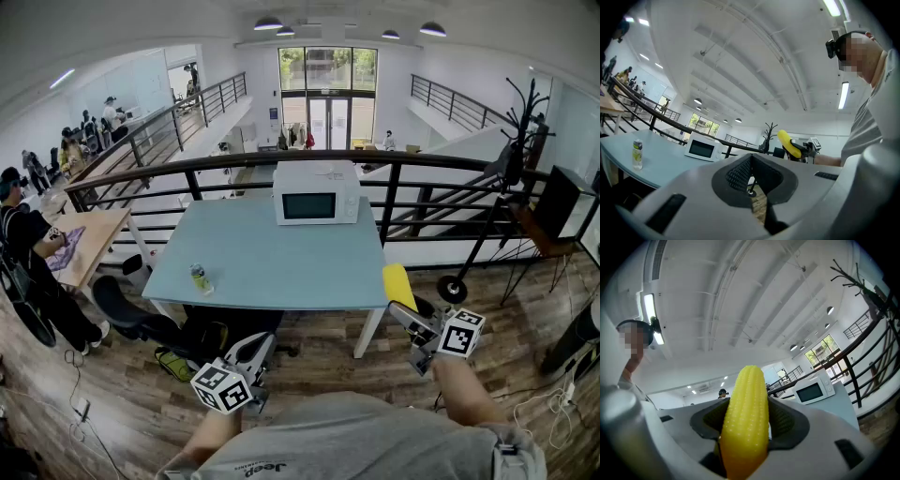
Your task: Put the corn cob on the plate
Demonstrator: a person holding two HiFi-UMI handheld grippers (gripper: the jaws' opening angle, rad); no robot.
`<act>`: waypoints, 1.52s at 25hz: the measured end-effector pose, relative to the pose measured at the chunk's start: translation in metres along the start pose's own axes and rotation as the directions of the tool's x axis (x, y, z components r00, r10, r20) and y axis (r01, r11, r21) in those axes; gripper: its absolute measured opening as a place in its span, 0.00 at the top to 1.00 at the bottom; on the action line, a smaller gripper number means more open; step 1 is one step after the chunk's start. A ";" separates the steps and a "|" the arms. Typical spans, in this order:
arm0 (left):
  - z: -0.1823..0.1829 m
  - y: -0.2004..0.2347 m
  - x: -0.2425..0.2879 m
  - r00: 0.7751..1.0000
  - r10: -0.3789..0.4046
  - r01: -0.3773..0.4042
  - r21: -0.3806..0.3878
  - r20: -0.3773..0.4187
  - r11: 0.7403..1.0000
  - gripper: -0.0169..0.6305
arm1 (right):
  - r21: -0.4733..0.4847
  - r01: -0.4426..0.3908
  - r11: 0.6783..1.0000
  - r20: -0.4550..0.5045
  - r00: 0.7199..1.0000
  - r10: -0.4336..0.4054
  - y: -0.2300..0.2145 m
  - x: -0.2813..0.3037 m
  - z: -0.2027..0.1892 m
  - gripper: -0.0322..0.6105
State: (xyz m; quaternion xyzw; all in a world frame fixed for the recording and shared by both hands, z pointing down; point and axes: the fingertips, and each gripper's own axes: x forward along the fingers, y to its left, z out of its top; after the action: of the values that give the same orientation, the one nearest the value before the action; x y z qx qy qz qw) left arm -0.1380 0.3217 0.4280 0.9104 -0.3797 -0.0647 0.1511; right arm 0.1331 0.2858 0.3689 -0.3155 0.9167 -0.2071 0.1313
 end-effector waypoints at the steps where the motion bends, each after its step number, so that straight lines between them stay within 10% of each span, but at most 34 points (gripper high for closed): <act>1: -0.001 0.002 0.001 1.000 0.001 -0.001 -0.001 -0.002 1.000 0.95 | 0.001 0.001 1.000 0.001 1.000 -0.001 -0.001 0.000 0.000 0.55; 38: -0.031 -0.077 0.105 1.000 -0.020 0.020 0.007 -0.023 1.000 0.95 | 0.023 -0.022 0.999 -0.011 1.000 0.022 -0.073 -0.094 0.035 0.55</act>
State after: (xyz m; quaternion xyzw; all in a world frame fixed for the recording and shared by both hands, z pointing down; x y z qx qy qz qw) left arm -0.0053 0.3058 0.4315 0.9154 -0.3691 -0.0545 0.1512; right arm 0.2563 0.2823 0.3821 -0.3029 0.9183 -0.2180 0.1320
